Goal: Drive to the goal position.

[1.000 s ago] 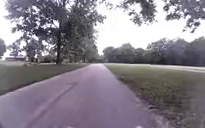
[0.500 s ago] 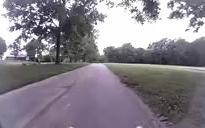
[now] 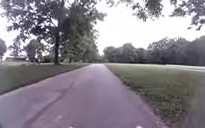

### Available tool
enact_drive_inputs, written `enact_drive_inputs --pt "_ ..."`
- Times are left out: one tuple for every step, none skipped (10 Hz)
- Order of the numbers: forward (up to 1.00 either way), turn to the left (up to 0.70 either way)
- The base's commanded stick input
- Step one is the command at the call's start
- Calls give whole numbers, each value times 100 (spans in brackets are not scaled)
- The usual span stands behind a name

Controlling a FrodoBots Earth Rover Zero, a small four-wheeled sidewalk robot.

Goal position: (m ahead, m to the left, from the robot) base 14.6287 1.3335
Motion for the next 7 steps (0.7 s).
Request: enact_drive_inputs --pt "70 -2" --pt "70 -3" --pt "70 -2" --pt "70 -2" --pt "70 -1" --pt "70 -1" --pt "70 -1"
